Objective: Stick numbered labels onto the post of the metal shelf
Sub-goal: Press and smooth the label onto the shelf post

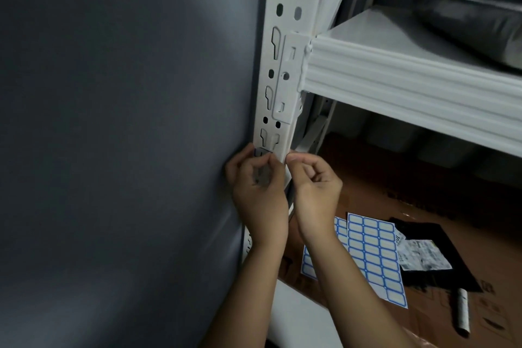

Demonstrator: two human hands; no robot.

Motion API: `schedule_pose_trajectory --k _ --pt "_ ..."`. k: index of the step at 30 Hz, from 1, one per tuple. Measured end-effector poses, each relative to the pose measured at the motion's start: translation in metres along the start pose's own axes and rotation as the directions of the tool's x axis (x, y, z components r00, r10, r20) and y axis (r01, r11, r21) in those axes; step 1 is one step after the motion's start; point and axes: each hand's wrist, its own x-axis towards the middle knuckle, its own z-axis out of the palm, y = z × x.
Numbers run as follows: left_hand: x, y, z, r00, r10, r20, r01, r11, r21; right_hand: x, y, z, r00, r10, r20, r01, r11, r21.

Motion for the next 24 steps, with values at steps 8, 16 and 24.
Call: schedule_pose_trajectory --k 8,16,24 --pt "0.001 -0.003 0.005 0.998 0.048 -0.044 -0.047 0.998 0.033 0.000 0.004 0.002 0.999 0.028 -0.028 -0.027 0.999 0.022" --pt "-0.002 -0.007 -0.009 0.997 0.067 0.031 -0.068 0.997 0.029 0.000 0.002 0.000 1.000 0.022 -0.002 -0.022 0.999 0.026" --pt "-0.005 -0.009 -0.009 0.996 0.089 0.020 -0.090 0.995 0.043 0.000 -0.002 -0.002 0.999 0.034 0.014 -0.034 0.999 0.025"
